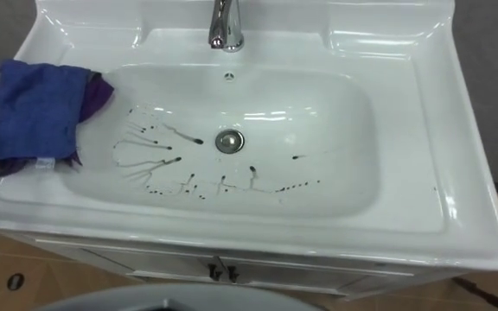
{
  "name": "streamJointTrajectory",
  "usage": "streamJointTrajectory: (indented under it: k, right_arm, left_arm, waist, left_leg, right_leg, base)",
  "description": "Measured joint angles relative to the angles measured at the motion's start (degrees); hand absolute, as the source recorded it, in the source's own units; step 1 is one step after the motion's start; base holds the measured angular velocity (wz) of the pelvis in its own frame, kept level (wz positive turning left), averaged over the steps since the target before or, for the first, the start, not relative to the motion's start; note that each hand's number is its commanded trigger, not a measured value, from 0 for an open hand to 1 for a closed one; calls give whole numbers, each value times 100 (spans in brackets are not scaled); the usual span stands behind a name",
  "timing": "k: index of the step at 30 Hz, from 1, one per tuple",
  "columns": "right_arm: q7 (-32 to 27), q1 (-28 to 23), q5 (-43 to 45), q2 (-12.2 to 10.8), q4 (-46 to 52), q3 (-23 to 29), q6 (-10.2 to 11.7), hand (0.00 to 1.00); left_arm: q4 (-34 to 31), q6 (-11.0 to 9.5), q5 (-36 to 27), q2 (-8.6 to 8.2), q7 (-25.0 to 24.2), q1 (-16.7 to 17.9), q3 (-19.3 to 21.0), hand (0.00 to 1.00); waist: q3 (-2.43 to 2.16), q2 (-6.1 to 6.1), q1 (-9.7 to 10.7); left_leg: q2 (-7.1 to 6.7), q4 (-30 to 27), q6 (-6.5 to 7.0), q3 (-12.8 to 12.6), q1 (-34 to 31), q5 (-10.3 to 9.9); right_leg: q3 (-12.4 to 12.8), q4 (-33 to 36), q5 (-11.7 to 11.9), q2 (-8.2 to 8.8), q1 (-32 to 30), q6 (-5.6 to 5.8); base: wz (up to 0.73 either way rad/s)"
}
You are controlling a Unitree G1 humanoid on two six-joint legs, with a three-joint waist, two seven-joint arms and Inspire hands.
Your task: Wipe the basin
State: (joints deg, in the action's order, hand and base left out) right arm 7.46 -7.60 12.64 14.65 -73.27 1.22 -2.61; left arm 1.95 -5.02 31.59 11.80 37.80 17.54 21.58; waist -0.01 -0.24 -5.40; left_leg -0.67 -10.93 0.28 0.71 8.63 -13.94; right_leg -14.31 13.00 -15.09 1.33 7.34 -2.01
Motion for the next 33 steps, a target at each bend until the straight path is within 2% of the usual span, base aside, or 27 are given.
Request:
streamJointTrajectory:
  k: [5, 10, 13, 18, 21, 25, 33]
  right_arm:
    - [-97, 77, 15, -125, 48, -47, 2, 0]
    - [-108, 123, 9, -144, 243, -278, 16, 0]
    - [-110, 133, -8, -147, 252, -291, 18, 0]
    - [-144, 107, -75, -150, 195, -290, 23, 0]
    - [-153, 56, -116, -150, 193, -290, 26, 0]
    - [-137, 57, -117, -150, 183, -291, 36, 0]
    - [-107, 87, -108, -149, 88, -361, 86, 0]
  left_arm:
    - [65, 43, -3, -2, -104, -1, -215, 0]
    - [54, 92, 5, -6, -235, -116, -391, 0]
    - [-192, 92, 3, -5, -244, -205, -427, 0]
    - [-893, 73, 15, 10, -244, -281, -482, 0]
    - [-989, 61, 15, 40, -244, -395, -492, 0]
    - [-1052, 51, 16, 40, -252, -507, -503, 0]
    - [-1102, -12, 16, 40, -341, -619, -512, 0]
  waist:
    - [-18, -25, 3]
    - [-17, -11, 15]
    - [-15, -8, 50]
    - [-3, 61, 101]
    - [10, 130, 178]
    - [-2, 173, 222]
    - [8, 173, 245]
  left_leg:
    - [8, -6, 0, -1, -26, 0]
    - [31, -6, 0, -42, -42, 0]
    - [28, -24, 1, -54, -35, 0]
    - [29, -40, 1, -54, -34, 0]
    - [27, -44, 1, -66, -46, 0]
    - [26, -44, 2, -66, -60, 0]
    - [27, -37, 2, -68, -88, 1]
  right_leg:
    - [6, -72, 52, -46, -12, 6]
    - [75, -145, 161, -75, -2, 5]
    - [108, -141, 169, -62, -2, 10]
    - [156, -151, 196, -66, -5, 11]
    - [153, -163, 196, -63, -10, 12]
    - [156, -238, 217, -67, -6, 21]
    - [162, -238, 234, -73, -15, 21]
  base:
    - [1]
    - [-8]
    - [-5]
    - [-4]
    - [0]
    - [0]
    - [0]
